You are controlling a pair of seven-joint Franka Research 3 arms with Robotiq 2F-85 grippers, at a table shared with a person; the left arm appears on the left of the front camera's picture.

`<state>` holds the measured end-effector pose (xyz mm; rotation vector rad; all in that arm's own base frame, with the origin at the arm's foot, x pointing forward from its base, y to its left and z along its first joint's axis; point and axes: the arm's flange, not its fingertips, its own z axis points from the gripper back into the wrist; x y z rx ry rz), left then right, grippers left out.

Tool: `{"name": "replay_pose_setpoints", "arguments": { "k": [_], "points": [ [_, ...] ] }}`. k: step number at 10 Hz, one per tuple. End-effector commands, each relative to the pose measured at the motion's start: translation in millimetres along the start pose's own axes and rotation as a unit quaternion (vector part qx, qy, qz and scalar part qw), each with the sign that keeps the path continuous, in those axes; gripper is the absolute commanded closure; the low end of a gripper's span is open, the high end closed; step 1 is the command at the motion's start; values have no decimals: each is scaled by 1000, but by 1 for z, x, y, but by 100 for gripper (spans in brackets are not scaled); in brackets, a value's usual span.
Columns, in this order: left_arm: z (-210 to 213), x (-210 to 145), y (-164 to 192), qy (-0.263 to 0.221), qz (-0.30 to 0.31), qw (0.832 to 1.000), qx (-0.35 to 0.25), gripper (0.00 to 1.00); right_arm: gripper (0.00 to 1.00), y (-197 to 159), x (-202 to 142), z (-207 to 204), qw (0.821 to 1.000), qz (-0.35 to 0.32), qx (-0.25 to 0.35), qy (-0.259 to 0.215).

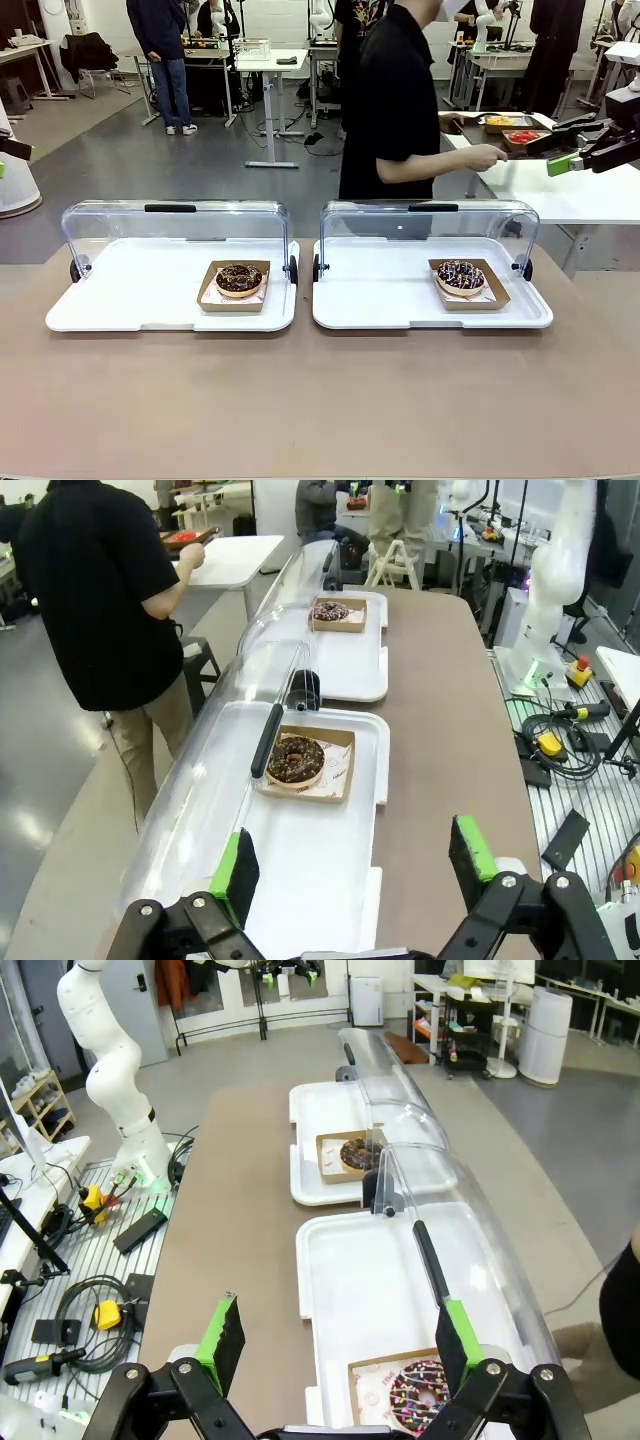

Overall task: Provide the desired donut to the person.
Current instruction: Place the picked Paper togo box onto the Handle tray extended by the person.

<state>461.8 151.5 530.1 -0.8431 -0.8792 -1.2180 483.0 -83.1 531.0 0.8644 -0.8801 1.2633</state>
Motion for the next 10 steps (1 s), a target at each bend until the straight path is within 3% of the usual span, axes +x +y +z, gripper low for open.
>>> {"name": "replay_pose_setpoints", "arguments": {
  "k": [1,10],
  "points": [
    [2,4,10,-13,-24,1000,-14,0,0,1,1,-1,1000,-1,3,-2],
    [-1,4,3,-1,-4,1000,-6,0,0,1,1,-1,1000,-1,3,-2]
  ]
}}
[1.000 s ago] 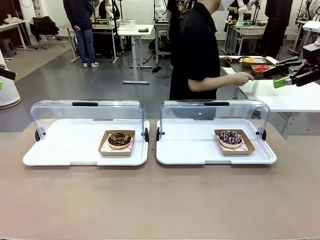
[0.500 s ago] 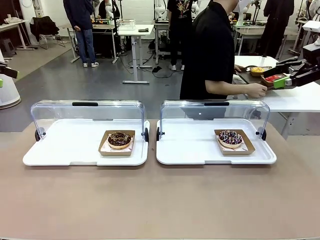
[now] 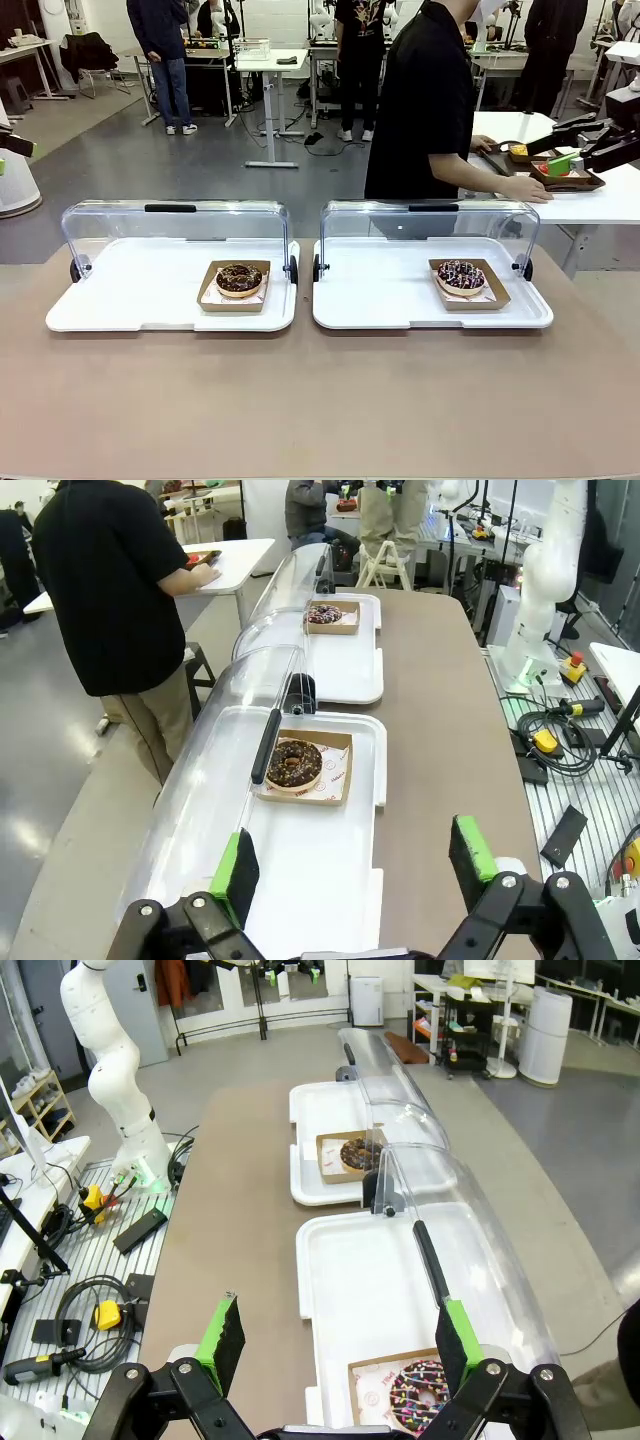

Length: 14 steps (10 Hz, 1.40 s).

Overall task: Provide the desired donut to the person.
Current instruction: Place the picked Paper togo box onto the Handle tray extended by the person.

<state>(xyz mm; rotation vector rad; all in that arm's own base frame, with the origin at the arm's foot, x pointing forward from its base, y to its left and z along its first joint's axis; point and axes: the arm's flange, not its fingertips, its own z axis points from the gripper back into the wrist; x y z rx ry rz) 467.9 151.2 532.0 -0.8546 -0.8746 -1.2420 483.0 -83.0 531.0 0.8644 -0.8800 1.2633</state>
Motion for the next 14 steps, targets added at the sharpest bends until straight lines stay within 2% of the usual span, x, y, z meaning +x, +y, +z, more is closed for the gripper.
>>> {"name": "replay_pose_setpoints", "arguments": {
  "k": [1,14],
  "points": [
    [-1,1,-3,-1,3,1000,5,0,0,1,1,-1,1000,-1,3,-2],
    [-1,1,-3,-1,3,1000,5,0,0,1,1,-1,1000,-1,3,-2]
  ]
}}
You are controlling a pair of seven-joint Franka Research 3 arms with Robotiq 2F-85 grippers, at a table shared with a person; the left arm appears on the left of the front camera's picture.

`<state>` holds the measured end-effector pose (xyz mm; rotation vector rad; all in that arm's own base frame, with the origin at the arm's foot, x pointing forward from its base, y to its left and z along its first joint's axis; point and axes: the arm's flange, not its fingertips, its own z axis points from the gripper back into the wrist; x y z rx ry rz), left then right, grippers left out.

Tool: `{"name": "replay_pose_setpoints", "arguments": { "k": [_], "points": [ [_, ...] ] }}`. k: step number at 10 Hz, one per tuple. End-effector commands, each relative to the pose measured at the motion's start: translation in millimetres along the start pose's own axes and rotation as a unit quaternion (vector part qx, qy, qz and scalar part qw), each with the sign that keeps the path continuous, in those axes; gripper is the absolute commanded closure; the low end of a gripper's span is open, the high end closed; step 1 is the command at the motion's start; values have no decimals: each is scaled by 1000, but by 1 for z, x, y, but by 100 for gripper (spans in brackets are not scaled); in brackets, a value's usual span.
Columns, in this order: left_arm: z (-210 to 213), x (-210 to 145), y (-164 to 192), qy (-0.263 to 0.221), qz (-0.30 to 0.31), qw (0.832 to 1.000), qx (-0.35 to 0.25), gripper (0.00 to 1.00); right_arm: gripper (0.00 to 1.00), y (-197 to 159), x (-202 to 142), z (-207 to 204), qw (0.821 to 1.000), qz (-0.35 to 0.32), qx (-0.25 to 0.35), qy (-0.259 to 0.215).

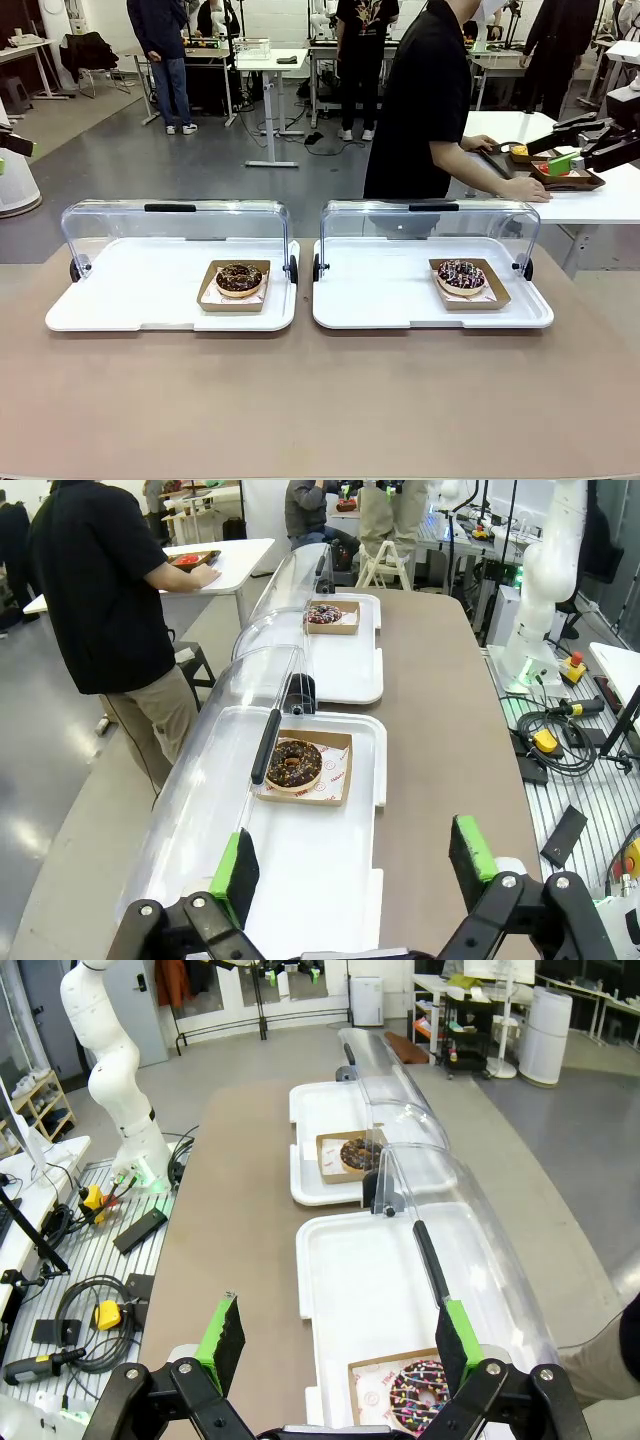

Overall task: Provide the desired donut to the person.
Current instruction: Place the picked Paper togo box onto the Handle tray extended by the person.

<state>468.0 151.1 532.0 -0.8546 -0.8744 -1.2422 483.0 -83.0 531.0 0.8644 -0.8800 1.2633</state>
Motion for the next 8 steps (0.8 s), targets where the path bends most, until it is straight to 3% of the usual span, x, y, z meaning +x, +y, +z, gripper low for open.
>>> {"name": "replay_pose_setpoints", "arguments": {
  "k": [1,8],
  "points": [
    [-1,1,-3,-2,3,1000,5,0,0,1,1,-1,1000,-1,3,-2],
    [-1,1,-3,-2,3,1000,5,0,0,1,1,-1,1000,-1,3,-2]
  ]
}}
